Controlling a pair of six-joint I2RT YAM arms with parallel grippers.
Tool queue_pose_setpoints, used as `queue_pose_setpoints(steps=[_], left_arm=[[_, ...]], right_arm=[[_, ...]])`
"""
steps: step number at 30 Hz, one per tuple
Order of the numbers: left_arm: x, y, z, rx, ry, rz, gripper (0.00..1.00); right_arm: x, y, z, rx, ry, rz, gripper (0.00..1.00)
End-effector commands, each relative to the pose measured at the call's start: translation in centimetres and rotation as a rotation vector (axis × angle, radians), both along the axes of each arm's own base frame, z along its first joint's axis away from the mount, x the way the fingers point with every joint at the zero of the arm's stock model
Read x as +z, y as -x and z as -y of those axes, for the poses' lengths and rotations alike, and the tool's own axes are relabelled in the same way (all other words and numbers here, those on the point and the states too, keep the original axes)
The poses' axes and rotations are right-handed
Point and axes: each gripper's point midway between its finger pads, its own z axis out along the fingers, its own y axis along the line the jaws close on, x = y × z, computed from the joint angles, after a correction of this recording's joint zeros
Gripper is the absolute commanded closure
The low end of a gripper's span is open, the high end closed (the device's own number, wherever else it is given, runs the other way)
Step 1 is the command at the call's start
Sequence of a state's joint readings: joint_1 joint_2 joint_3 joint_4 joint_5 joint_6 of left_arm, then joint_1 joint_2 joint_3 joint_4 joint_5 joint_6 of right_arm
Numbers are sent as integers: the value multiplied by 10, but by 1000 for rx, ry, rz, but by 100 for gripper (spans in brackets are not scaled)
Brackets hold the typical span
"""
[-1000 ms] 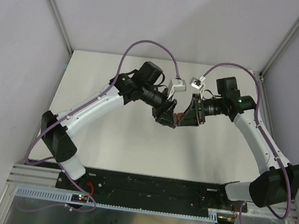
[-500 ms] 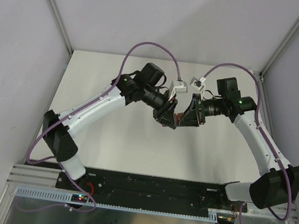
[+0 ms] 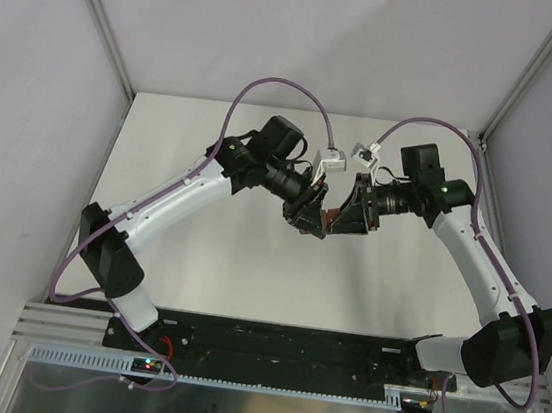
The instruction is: Sort the pills into containers
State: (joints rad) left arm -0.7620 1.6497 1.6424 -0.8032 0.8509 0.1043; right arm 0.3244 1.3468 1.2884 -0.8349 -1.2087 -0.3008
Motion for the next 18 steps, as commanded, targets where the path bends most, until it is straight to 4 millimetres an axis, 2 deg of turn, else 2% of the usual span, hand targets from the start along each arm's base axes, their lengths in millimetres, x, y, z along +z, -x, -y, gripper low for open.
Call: queue_pose_setpoints(steps=[1, 4, 7, 9, 14, 18], left_arm=[[13, -1, 3, -2, 36, 39, 100], [15, 0, 3, -9, 42, 46, 97], [13, -2, 1, 0, 35, 64, 74], [12, -3, 0, 5, 31, 74, 62], [10, -6, -5, 24, 17, 108, 46], [11, -10, -10, 45, 8, 144, 28]], right_arm=[[10, 9, -1, 16, -28, 7, 100], [10, 9, -1, 13, -27, 10, 100], [10, 10, 0, 11, -25, 12, 100], [10, 10, 0, 11, -25, 13, 100], [9, 10, 0, 11, -25, 11, 100], [8, 11, 1, 8, -23, 14, 100]])
